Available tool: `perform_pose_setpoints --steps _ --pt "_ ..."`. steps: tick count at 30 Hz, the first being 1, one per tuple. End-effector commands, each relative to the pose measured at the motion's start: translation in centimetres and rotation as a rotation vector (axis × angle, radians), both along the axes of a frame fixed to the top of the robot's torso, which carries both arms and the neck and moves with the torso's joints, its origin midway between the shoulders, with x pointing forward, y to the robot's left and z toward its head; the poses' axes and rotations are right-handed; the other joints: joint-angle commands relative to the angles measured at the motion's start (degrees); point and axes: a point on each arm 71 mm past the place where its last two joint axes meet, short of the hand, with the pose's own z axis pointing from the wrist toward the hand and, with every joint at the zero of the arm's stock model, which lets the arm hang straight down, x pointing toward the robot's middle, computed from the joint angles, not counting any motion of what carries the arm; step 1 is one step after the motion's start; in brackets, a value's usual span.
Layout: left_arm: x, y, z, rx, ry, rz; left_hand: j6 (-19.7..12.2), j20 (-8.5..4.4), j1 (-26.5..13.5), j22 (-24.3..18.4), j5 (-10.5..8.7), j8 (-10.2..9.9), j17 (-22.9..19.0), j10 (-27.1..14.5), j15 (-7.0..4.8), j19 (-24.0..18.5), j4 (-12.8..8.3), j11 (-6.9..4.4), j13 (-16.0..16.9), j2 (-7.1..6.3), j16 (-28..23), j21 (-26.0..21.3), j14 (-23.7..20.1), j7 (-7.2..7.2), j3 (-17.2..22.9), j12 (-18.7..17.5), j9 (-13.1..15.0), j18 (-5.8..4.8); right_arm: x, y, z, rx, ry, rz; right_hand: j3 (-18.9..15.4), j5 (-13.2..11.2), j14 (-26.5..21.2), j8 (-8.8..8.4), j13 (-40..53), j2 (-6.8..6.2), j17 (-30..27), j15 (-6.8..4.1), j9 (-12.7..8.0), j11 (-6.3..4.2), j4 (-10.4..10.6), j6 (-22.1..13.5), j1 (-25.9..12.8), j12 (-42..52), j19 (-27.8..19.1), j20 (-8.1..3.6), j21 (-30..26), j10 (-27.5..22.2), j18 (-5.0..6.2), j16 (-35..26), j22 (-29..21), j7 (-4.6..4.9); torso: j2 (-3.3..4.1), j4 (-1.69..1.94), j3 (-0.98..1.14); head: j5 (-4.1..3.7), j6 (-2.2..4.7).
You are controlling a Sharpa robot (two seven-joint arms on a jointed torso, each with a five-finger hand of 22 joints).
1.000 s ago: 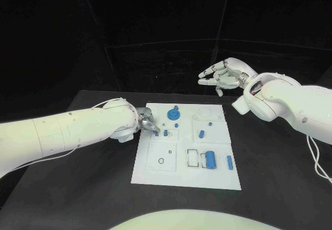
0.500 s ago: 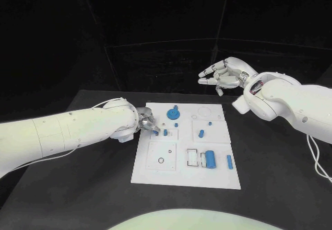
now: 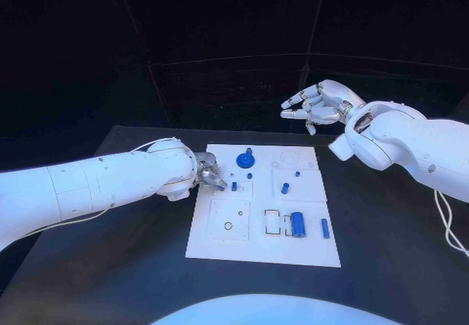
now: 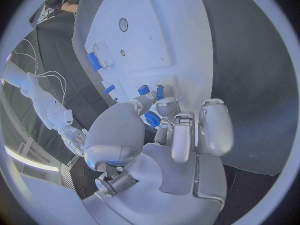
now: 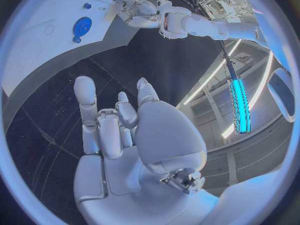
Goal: Assemble the parts on the task board
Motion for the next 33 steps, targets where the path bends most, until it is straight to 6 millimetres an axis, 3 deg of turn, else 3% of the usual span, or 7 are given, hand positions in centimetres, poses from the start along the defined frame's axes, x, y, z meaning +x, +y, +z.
perform_pose_setpoints --steps 1,16,23,28,33 --pt "-0.33 -0.03 -0.44 0.030 0.036 -0.018 0.2 -0.35 0.1 0.0 0.17 0.3 15.1 0.4 -0.29 0.2 -5.9 -0.02 0.1 0.49 0.2 -0.1 6.1 -0.30 6.1 0.4 -0.2 0.21 0.02 0.06 0.10 -0.002 0.000 0.008 -0.4 0.2 2.7 0.25 -0.1 0.48 0.4 -0.20 0.0 -0.06 0.1 0.0 0.0 -0.4 -0.2 0.05 -0.3 -0.3 0.38 -0.3 -0.1 -0.39 -0.02 -0.07 0.03 0.03 0.06" --pt "-0.32 -0.08 -0.55 0.029 0.054 -0.014 0.3 -0.36 -0.3 0.1 0.16 0.4 15.1 0.5 -0.30 0.2 -5.9 -0.01 0.2 0.14 0.2 -0.1 6.1 -0.30 6.2 0.5 -0.1 0.20 0.00 0.05 0.11 -0.002 0.000 0.008 -0.4 0.2 2.7 0.25 -0.1 0.48 0.4 -0.20 0.0 -0.06 0.1 0.0 0.0 -0.4 -0.2 0.05 -0.3 -0.3 0.38 -0.3 -0.1 -0.39 0.00 -0.02 0.02 -0.05 -0.16" --pt "-0.10 -0.52 -0.67 0.031 0.066 -0.016 1.3 -0.37 -5.1 0.1 0.11 0.8 15.1 0.8 -0.30 0.2 -2.8 -0.08 0.3 -1.54 0.2 -0.1 6.1 -0.53 2.4 0.8 -0.2 0.20 -0.04 0.10 0.12 -0.001 -0.001 0.009 -0.5 0.3 2.7 0.28 0.0 0.52 0.3 -0.20 0.0 -0.07 0.1 0.1 0.0 -0.3 -0.2 0.04 -0.3 -0.3 0.38 -0.4 -0.1 -0.39 0.01 -0.17 0.03 -0.12 -0.20" --pt "-0.02 -0.76 -0.75 0.035 0.074 -0.020 1.6 -0.48 -5.7 0.3 0.11 0.8 15.1 1.0 -0.47 0.3 -2.1 -0.26 0.5 -1.61 0.2 0.0 6.1 -0.72 1.1 1.1 -0.4 0.17 -0.05 0.06 0.14 -0.001 -0.002 0.008 -0.5 0.3 2.7 0.28 0.0 0.52 0.3 -0.20 0.0 -0.07 0.1 0.1 0.0 -0.3 -0.2 0.04 -0.3 -0.3 0.38 -0.4 -0.1 -0.39 0.00 -0.11 -0.03 -0.50 -0.20" --pt "0.09 -0.76 -0.81 0.039 0.080 -0.017 1.9 -0.58 -6.1 0.5 0.11 0.8 15.1 1.1 -0.57 0.3 -1.7 -0.35 0.8 -1.82 0.2 0.1 6.1 -0.84 -0.2 1.4 -0.5 0.13 -0.07 0.01 0.16 0.000 -0.004 0.007 -0.5 0.3 2.7 0.29 0.0 0.54 0.4 -0.20 0.0 -0.07 0.1 0.1 0.0 -0.3 -0.2 0.04 -0.3 -0.2 0.38 -0.3 -0.1 -0.40 0.02 -0.07 0.05 -0.61 -0.29"
